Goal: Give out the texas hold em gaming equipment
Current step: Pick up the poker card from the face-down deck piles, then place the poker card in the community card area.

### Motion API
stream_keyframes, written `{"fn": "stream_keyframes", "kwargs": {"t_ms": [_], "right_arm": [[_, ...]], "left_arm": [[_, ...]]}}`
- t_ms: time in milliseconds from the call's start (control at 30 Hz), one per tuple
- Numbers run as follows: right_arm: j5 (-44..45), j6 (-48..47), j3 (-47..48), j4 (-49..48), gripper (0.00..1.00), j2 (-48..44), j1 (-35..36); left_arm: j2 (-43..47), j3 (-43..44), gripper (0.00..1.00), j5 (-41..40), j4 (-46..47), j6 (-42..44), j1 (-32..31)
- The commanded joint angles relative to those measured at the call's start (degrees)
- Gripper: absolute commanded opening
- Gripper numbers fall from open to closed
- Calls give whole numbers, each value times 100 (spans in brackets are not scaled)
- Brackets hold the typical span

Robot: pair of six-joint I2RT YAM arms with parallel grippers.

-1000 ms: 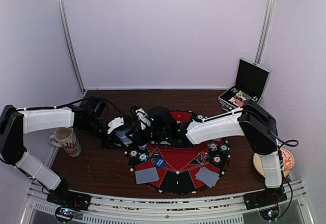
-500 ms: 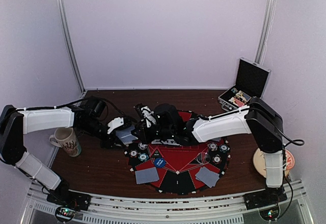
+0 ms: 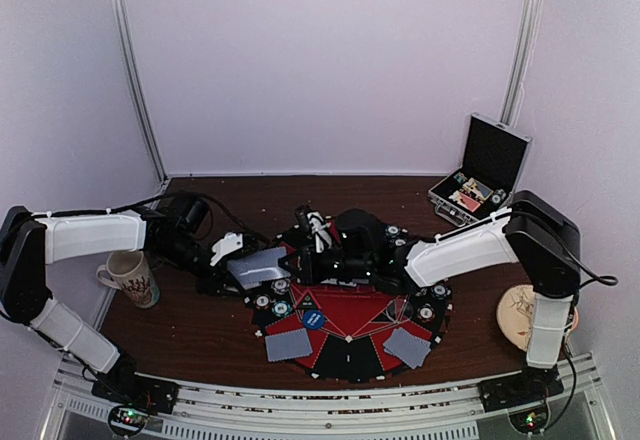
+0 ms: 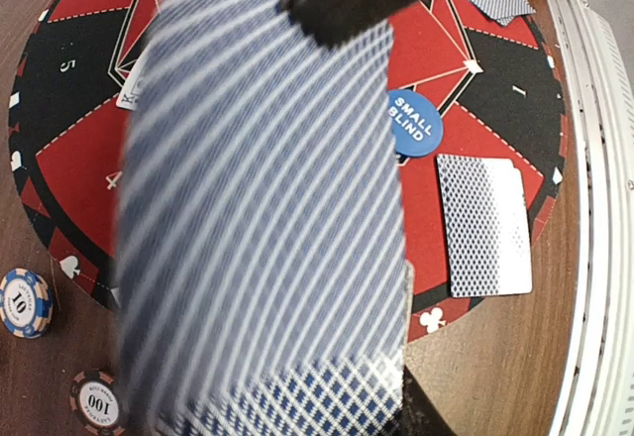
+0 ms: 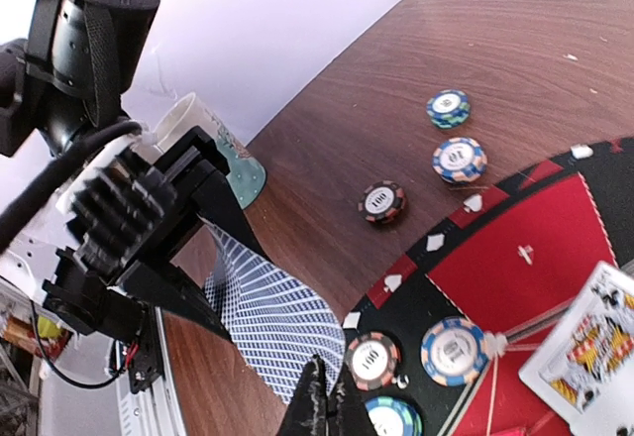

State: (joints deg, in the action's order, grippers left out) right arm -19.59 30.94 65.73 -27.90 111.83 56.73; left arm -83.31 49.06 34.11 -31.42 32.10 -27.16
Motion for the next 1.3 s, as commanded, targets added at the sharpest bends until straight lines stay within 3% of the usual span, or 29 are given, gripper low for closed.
{"fn": "stream_keyframes", "kwargs": {"t_ms": [0,367,633,833,1267], "right_arm": [[495,833,-832,-971,0,-641,-93],[2728,2624,-3132,-2560,0,-1662,-98],[4462,3937,-3985,-2979,0,-1669,-88],[5132,4426,-4233,-3211,0,-1470,-84],[5685,4591,-3807,-2219,0,-1164,-91]], "left_arm": [[65,7,35,227,38,77,-45],[78,12,35,228,39,60,-44],[87,7,35,228,39,62,-49],[61,4,35,228,39,71,-45],[86,5,35,230,39,77,-44]]}}
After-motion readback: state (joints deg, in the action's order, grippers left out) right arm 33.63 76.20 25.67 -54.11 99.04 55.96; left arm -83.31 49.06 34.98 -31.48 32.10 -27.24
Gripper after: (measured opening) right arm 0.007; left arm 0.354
